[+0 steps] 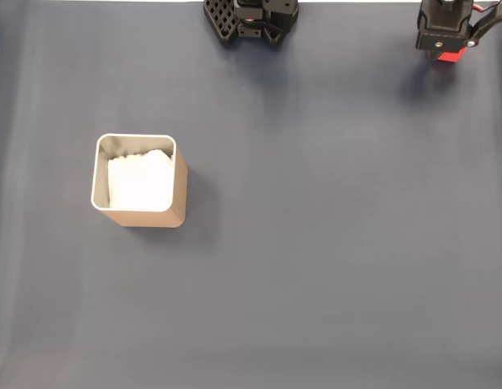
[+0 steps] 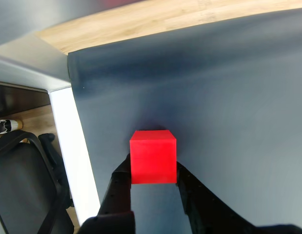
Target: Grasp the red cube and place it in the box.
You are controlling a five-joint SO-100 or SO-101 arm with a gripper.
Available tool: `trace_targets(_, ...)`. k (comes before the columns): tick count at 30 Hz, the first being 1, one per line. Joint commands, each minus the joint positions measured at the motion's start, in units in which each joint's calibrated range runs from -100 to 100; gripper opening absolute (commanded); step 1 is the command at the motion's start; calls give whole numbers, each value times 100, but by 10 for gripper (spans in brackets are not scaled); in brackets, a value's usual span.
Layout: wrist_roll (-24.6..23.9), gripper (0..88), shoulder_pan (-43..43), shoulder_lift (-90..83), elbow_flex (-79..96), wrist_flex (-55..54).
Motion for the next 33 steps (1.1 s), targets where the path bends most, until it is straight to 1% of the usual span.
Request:
trace_targets(1, 34, 72, 112, -498, -216, 159)
trace_targets(7, 24, 64, 446, -931, -325, 438)
trace_targets(19, 200, 51, 1468, -1961, -918, 1021)
trace_targets(33, 557, 40, 3428, -3259, -1037, 1513)
